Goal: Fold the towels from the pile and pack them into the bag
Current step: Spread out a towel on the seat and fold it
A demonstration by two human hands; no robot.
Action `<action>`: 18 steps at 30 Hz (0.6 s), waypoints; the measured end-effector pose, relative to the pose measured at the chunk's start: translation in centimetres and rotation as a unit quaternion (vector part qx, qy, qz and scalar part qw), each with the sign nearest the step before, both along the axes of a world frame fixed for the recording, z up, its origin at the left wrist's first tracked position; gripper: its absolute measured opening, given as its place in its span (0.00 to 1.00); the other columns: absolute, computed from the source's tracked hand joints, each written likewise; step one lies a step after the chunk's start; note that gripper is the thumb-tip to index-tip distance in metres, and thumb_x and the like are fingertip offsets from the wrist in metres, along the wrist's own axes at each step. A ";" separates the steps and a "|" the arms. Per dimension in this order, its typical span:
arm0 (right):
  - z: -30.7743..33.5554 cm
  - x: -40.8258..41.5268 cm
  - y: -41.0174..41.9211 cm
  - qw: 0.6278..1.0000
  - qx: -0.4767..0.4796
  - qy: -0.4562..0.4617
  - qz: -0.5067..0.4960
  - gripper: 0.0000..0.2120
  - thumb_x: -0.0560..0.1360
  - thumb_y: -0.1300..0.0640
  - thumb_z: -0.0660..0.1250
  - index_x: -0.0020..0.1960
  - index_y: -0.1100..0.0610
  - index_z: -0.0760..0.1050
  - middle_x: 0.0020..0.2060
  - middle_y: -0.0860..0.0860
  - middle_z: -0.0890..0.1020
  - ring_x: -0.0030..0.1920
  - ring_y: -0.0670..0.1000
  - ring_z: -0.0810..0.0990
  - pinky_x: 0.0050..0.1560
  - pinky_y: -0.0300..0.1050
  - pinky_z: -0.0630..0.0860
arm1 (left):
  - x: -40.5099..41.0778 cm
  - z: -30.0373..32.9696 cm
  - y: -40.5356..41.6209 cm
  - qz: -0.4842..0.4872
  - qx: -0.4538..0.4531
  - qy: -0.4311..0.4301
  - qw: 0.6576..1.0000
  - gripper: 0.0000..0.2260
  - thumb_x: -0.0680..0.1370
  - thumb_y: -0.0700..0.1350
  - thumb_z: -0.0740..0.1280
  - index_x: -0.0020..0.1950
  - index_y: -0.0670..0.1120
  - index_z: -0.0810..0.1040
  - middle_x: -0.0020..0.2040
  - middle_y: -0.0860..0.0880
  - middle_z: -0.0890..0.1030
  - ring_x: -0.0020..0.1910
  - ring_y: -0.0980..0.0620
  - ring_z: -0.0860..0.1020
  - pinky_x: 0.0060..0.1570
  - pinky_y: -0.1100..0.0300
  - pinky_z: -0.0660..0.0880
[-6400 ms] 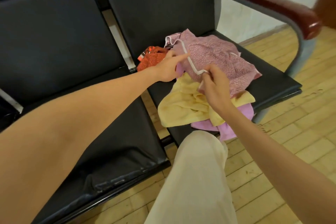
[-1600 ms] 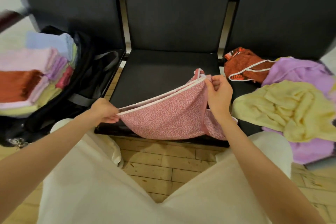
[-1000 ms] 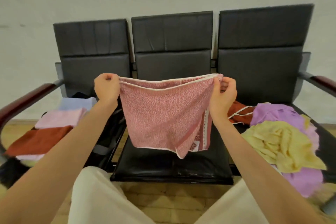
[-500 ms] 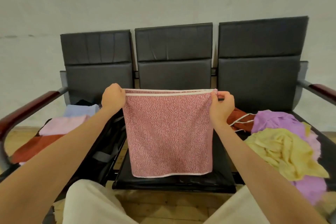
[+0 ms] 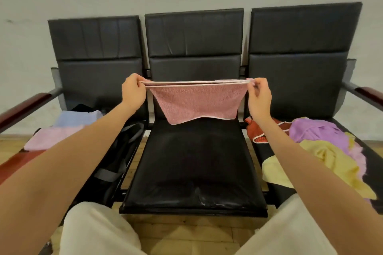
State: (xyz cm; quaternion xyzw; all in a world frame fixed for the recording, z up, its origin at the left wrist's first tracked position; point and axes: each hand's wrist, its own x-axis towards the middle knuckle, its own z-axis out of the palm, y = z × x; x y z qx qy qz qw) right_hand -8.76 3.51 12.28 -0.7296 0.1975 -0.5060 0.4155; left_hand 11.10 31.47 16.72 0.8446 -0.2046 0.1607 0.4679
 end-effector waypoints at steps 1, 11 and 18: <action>-1.4 -0.6 0.2 1.000 -0.011 0.017 0.006 0.03 0.80 0.60 0.60 0.53 0.56 0.70 0.48 0.48 0.78 0.46 0.41 0.77 0.46 0.32 0.74 | -0.4 -1.5 0.4 0.002 0.005 0.009 1.000 0.08 0.78 0.34 0.58 0.50 0.40 0.76 0.50 0.42 0.80 0.49 0.45 0.80 0.52 0.49 0.78; -17.2 -7.4 7.7 0.952 -0.003 0.295 0.082 0.05 0.80 0.61 0.61 0.51 0.63 0.72 0.42 0.54 0.78 0.42 0.51 0.75 0.38 0.37 0.63 | -6.1 -19.2 7.0 -0.021 0.318 0.178 0.931 0.10 0.76 0.33 0.63 0.53 0.34 0.80 0.51 0.34 0.81 0.54 0.36 0.79 0.55 0.48 0.75; -19.8 -10.4 11.8 0.923 0.002 0.358 0.143 0.06 0.79 0.56 0.63 0.52 0.59 0.73 0.41 0.47 0.79 0.40 0.45 0.77 0.42 0.39 0.74 | -8.9 -22.6 11.5 -0.066 0.527 0.157 0.832 0.12 0.78 0.39 0.60 0.58 0.37 0.77 0.58 0.37 0.78 0.58 0.37 0.76 0.56 0.49 0.73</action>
